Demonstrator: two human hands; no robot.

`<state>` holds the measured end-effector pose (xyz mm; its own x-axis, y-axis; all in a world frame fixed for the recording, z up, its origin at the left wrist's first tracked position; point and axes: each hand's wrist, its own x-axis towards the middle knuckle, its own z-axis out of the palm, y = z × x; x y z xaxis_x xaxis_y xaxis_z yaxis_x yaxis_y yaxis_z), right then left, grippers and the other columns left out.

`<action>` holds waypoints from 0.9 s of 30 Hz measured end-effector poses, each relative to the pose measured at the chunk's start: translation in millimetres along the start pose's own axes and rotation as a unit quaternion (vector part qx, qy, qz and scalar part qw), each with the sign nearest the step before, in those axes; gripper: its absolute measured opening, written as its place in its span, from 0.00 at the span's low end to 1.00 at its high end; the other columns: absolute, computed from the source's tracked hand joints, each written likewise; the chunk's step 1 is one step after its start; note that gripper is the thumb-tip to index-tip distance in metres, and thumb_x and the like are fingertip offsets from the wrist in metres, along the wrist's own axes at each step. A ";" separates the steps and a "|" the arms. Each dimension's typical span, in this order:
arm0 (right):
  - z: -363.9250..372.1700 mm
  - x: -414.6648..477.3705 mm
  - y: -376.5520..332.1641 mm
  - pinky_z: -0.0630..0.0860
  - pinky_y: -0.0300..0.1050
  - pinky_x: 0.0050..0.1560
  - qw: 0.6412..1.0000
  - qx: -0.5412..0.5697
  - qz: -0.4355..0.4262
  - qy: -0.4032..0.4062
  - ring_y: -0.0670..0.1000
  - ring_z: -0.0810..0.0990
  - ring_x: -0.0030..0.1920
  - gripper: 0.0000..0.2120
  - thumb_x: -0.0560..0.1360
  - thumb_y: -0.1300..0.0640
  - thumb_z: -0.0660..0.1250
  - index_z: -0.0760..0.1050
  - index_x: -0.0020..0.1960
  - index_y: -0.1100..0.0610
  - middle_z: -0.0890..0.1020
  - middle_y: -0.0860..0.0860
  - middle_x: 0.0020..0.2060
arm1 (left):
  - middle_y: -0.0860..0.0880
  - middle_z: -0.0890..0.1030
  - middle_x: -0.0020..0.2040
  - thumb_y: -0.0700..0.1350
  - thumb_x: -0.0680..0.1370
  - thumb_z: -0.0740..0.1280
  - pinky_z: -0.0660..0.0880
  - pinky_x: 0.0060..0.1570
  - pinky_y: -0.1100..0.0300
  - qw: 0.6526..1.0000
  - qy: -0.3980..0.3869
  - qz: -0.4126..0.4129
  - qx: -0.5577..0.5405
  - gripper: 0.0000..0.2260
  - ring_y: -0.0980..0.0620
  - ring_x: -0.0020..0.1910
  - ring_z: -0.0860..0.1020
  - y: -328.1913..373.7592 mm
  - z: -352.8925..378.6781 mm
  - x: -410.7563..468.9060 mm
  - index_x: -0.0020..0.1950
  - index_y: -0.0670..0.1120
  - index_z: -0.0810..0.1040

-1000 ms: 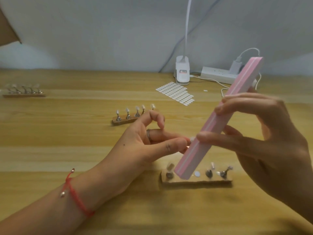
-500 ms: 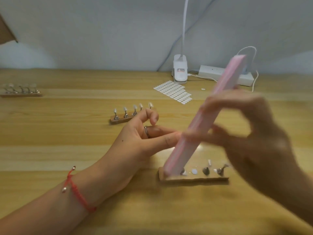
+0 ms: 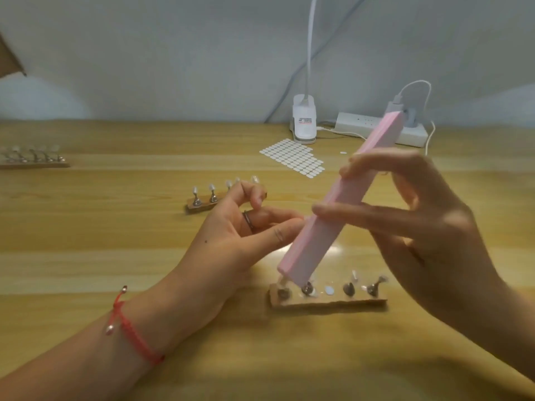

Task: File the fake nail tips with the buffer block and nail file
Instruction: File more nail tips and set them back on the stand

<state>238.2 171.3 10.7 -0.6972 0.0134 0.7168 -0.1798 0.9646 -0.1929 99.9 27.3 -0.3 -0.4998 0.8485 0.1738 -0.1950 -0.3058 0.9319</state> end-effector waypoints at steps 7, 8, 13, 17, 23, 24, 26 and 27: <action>-0.9 -2.8 0.7 0.72 0.53 0.65 0.999 -0.001 -0.034 0.003 0.60 0.75 0.60 0.17 0.79 0.70 0.62 0.80 0.58 0.53 0.72 0.53 0.56 | 0.47 0.85 0.40 0.40 0.66 0.75 0.76 0.35 0.68 0.999 -0.008 -0.023 -0.021 0.23 0.54 0.36 0.83 -0.9 -1.2 -0.4 0.45 0.47 0.59; 3.0 -4.8 -2.0 0.72 0.53 0.65 0.999 0.004 -0.040 -0.006 0.58 0.74 0.61 0.16 0.79 0.69 0.63 0.80 0.58 0.51 0.72 0.52 0.57 | 0.48 0.85 0.39 0.39 0.66 0.75 0.76 0.34 0.69 0.999 -0.009 -0.023 -0.023 0.23 0.54 0.35 0.82 -1.3 -0.9 -1.1 0.45 0.47 0.59; 7.8 -6.7 -0.3 0.74 0.56 0.63 1.000 0.026 -0.012 -0.003 0.57 0.77 0.60 0.16 0.77 0.70 0.64 0.81 0.59 0.56 0.75 0.56 0.57 | 0.49 0.84 0.36 0.38 0.64 0.75 0.75 0.31 0.69 1.000 -0.004 -0.016 -0.024 0.25 0.55 0.33 0.82 -1.0 0.7 -0.7 0.44 0.47 0.58; 16.1 -12.2 -12.3 0.71 0.49 0.67 0.981 0.188 -0.018 -0.053 0.48 0.73 0.66 0.24 0.76 0.70 0.69 0.82 0.56 0.41 0.75 0.47 0.58 | 0.52 0.83 0.32 0.35 0.67 0.73 0.75 0.31 0.69 1.000 -0.001 0.006 -0.011 0.23 0.57 0.30 0.80 -1.9 3.0 -0.9 0.43 0.47 0.57; 15.2 -12.3 -8.2 0.73 0.50 0.64 0.988 0.148 -0.003 -0.031 0.50 0.75 0.64 0.20 0.75 0.66 0.71 0.81 0.59 0.44 0.74 0.47 0.58 | 0.53 0.80 0.30 0.38 0.64 0.70 0.75 0.33 0.70 1.000 -0.002 0.022 -0.006 0.21 0.59 0.30 0.79 -2.6 4.5 -0.1 0.42 0.47 0.56; 20.2 -14.4 -11.9 0.71 0.46 0.66 0.989 0.142 0.003 -0.031 0.44 0.74 0.64 0.19 0.76 0.62 0.72 0.80 0.61 0.43 0.74 0.45 0.58 | 0.55 0.79 0.29 0.37 0.65 0.69 0.74 0.32 0.70 1.000 -0.005 0.022 -0.009 0.21 0.60 0.29 0.78 -2.9 5.4 0.1 0.42 0.47 0.56; 16.1 -9.5 1.2 0.70 0.42 0.65 0.990 0.127 0.059 0.002 0.43 0.75 0.61 0.17 0.75 0.63 0.72 0.80 0.61 0.50 0.76 0.47 0.55 | 0.53 0.82 0.32 0.38 0.65 0.70 0.75 0.35 0.70 1.000 0.005 0.024 -0.005 0.21 0.58 0.32 0.80 -2.9 4.0 0.4 0.42 0.47 0.57; 8.9 -5.6 13.8 0.69 0.42 0.65 0.991 0.101 0.081 0.027 0.48 0.76 0.60 0.17 0.75 0.69 0.70 0.80 0.61 0.54 0.76 0.51 0.55 | 0.49 0.84 0.35 0.38 0.64 0.71 0.76 0.38 0.69 0.999 0.016 0.028 0.003 0.21 0.56 0.35 0.82 -2.5 2.6 -0.2 0.42 0.47 0.57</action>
<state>233.5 182.2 -1.9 -0.6916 0.1834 0.6986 -0.2072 0.8762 -0.4352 102.6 29.0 -1.8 -0.5368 0.8155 0.2163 -0.1597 -0.3500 0.9231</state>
